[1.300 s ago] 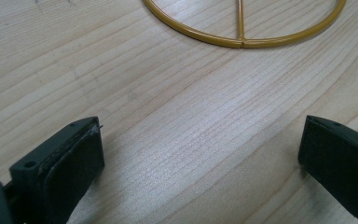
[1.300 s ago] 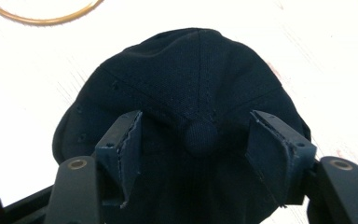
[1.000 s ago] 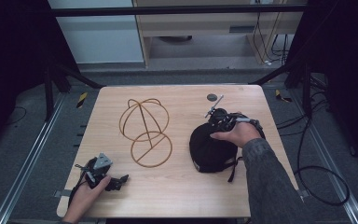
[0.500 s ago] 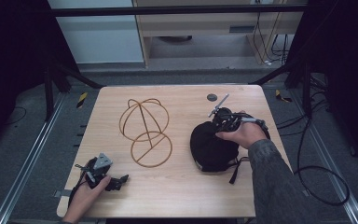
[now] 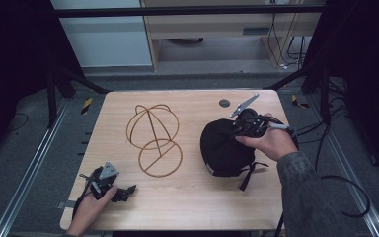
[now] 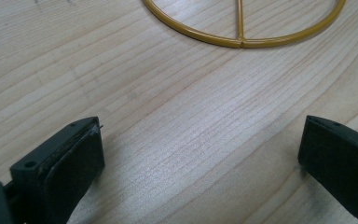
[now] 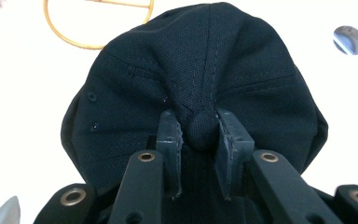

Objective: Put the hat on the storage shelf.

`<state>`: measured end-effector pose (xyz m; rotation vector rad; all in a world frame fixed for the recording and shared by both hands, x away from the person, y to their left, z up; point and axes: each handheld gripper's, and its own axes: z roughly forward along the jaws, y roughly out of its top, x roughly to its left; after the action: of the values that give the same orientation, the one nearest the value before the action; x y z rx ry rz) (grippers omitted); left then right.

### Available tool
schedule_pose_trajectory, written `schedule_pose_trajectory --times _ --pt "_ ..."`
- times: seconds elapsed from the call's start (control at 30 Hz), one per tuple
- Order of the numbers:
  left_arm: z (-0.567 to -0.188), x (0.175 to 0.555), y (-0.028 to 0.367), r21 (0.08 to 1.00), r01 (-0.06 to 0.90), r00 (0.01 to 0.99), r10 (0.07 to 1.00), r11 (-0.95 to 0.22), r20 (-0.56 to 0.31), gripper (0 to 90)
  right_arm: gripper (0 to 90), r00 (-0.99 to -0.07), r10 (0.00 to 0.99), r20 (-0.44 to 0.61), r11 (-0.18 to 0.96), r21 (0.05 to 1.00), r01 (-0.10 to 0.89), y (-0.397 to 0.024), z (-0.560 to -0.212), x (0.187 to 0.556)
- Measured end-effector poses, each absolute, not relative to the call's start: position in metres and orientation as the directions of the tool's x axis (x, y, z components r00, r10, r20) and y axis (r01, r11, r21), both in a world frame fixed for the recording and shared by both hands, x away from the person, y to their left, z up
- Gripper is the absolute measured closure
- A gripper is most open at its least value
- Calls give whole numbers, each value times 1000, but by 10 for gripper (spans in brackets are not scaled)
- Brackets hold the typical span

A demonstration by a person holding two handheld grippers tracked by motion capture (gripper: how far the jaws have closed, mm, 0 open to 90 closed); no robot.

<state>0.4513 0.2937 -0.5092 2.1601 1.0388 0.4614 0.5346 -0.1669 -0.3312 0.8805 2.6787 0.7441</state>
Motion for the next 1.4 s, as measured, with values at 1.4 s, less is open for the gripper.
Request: schedule_pose_trajectory --times 1.4 --pt "-509 451 294 713 542 617 786 -445 21 0 737 -780 621 -78 549 753 361 -172 -254 489"
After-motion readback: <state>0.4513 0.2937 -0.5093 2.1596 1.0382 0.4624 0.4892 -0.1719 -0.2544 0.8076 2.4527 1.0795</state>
